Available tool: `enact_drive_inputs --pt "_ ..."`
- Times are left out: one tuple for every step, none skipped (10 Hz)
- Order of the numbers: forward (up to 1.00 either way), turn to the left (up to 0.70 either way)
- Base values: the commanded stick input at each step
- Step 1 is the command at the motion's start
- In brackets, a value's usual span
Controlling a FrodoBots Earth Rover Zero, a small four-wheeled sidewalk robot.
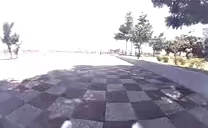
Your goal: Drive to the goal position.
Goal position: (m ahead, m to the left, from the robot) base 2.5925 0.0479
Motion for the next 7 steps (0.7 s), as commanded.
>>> enact_drive_inputs --pt "0.7 -0.08" --pt "0.7 0.0" --pt "0.7 0.0" --pt "0.7 0.0" --pt "0.7 0.0" --pt "0.7 0.0" --pt "0.7 0.0"
